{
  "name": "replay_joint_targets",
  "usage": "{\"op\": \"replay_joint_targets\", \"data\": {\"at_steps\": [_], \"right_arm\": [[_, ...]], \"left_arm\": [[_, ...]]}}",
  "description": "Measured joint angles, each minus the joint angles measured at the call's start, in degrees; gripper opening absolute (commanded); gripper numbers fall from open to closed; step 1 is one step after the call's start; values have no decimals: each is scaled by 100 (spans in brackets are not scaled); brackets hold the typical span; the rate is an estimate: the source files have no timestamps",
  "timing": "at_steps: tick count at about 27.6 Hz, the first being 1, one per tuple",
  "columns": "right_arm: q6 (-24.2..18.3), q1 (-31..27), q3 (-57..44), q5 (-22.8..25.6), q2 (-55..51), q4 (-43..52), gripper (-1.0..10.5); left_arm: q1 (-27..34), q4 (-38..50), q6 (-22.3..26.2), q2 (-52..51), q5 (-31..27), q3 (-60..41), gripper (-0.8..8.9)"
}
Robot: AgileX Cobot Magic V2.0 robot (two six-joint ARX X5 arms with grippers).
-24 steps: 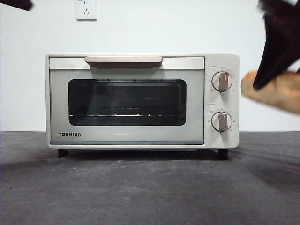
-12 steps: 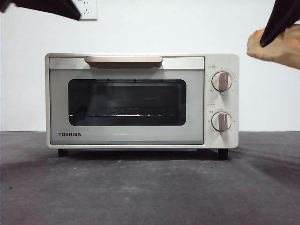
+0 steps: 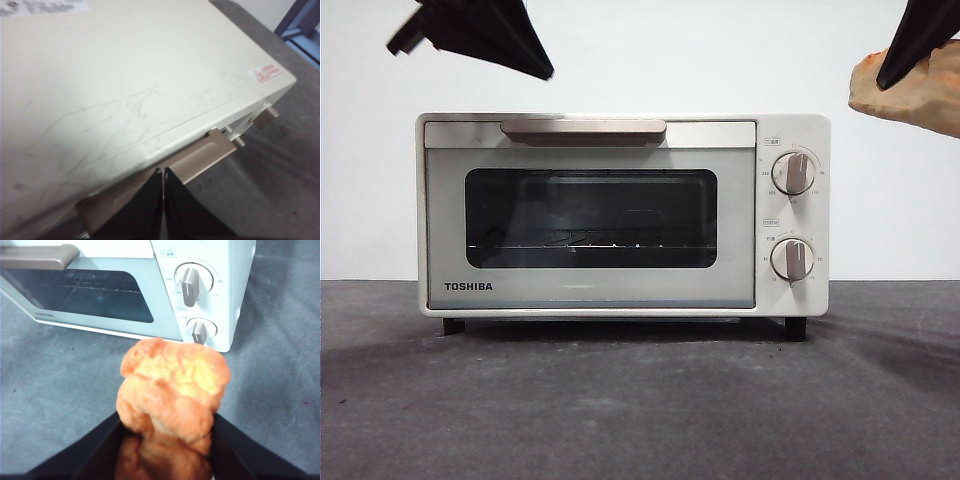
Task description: The left arm flap open the oven, the right arm pick bread and place it into oven, the left arm flap close the oven
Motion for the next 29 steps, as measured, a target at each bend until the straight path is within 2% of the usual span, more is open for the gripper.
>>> {"op": "replay_joint_targets", "data": {"at_steps": [11, 21, 29], "right_arm": [[-66, 0, 4, 2, 0, -2, 220], [-94, 0, 4, 2, 0, -4, 220], [-94, 0, 4, 4, 0, -4, 221]], "left_arm": [[-190, 7, 304, 439, -518, 33, 12], [-238, 37, 481, 581, -573, 114, 12], [-595, -269, 525, 612, -612, 219, 11]]}}
